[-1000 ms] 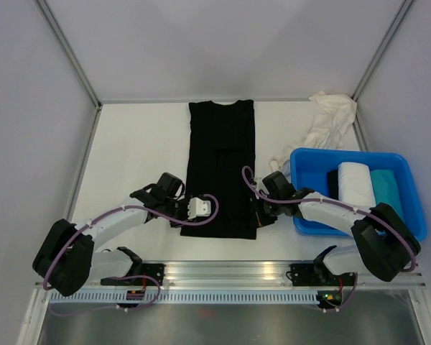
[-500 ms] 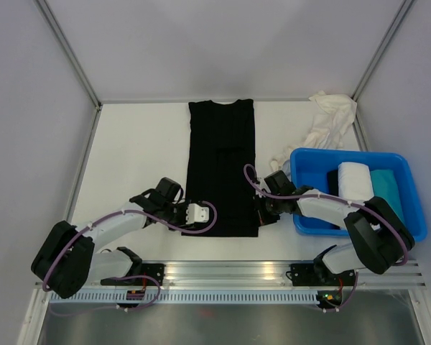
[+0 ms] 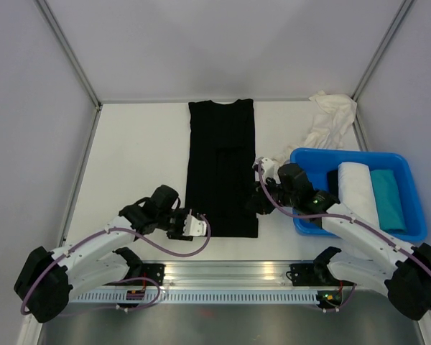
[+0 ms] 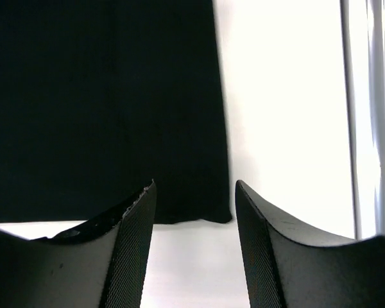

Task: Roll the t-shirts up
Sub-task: Roll the tshirt

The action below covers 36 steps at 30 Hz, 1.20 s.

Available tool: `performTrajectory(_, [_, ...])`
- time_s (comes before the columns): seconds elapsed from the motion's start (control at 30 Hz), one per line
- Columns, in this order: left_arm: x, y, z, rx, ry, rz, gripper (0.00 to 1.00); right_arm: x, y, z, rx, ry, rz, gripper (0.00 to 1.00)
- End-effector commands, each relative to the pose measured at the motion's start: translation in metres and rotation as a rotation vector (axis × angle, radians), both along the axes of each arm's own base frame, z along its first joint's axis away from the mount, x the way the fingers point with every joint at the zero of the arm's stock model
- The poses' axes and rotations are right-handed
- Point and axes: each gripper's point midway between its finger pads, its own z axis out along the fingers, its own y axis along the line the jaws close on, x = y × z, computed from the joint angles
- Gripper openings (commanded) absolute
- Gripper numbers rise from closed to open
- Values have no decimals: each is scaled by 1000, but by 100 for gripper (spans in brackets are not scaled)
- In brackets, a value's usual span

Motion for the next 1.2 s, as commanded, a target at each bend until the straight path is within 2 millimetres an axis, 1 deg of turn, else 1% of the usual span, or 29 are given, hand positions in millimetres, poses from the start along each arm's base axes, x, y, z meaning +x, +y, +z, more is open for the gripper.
performTrajectory(0.0, [-14, 17, -28, 99, 47, -32, 59, 3, 1, 11, 6, -160, 61, 25])
performTrajectory(0.1, [-15, 20, -36, 127, 54, -46, 60, 2, -2, 13, -3, -268, 86, 28])
performTrajectory(0.17, [-18, 22, -42, 140, 59, -68, 60, -1, -5, 7, -37, -312, 121, 28])
performTrajectory(0.27, [-23, 28, -50, 165, 74, -68, 59, -10, -7, -8, -89, -323, 184, 28])
performTrajectory(0.37, [-24, 32, -56, 181, 77, -67, 53, -14, -3, -15, -118, -354, 233, 29])
performTrajectory(0.4, [-22, 31, -56, 179, 67, -64, 47, -15, 0, -12, -123, -357, 248, 29])
performTrajectory(0.47, [-19, 32, -58, 183, 68, -42, 40, -16, 1, -22, -185, -371, 315, 29])
performTrajectory(0.5, [-16, 32, -58, 187, 59, -29, 32, -18, -2, -26, -225, -374, 340, 30])
performTrajectory(0.53, [-13, 31, -57, 188, 60, -9, 27, -17, -5, -32, -274, -387, 352, 30])
performTrajectory(0.57, [-11, 31, -57, 191, 58, 0, 22, -21, -3, -34, -292, -403, 391, 30])
performTrajectory(0.6, [-5, 31, -53, 192, 53, 36, 3, -29, -7, -35, -316, -479, 482, 31])
performTrajectory(0.63, [-5, 31, -53, 194, 51, 38, 2, -29, -7, -35, -316, -479, 483, 31])
performTrajectory(0.67, [-2, 31, -51, 188, 54, 55, 2, -33, -12, -40, -334, -520, 533, 38])
performTrajectory(0.73, [1, 27, -43, 151, 86, 100, 2, -40, -17, -47, -357, -556, 591, 43])
performTrajectory(0.77, [7, 26, -37, 129, 99, 134, 2, -43, -22, -56, -377, -568, 622, 45])
performTrajectory(0.83, [7, 23, -33, 106, 123, 137, 2, -49, -21, -63, -391, -578, 662, 46])
performTrajectory(0.87, [7, 22, -32, 103, 121, 136, 2, -52, -23, -72, -416, -561, 681, 47])
performTrajectory(0.9, [7, 22, -31, 101, 123, 134, 2, -53, -21, -75, -430, -561, 696, 47])
performTrajectory(0.93, [7, 21, -31, 99, 123, 134, 2, -53, -18, -77, -459, -578, 708, 49])
performTrajectory(0.97, [7, 21, -30, 98, 124, 131, 2, -54, -19, -85, -492, -562, 719, 51])
performTrajectory(1.03, [7, 21, -31, 101, 127, 133, 2, -50, -16, -89, -550, -583, 712, 51])
performTrajectory(1.07, [6, 21, -31, 100, 129, 130, 2, -51, -16, -96, -572, -566, 722, 51])
performTrajectory(1.17, [7, 22, -31, 101, 126, 132, 2, -57, -11, -103, -569, -552, 741, 50])
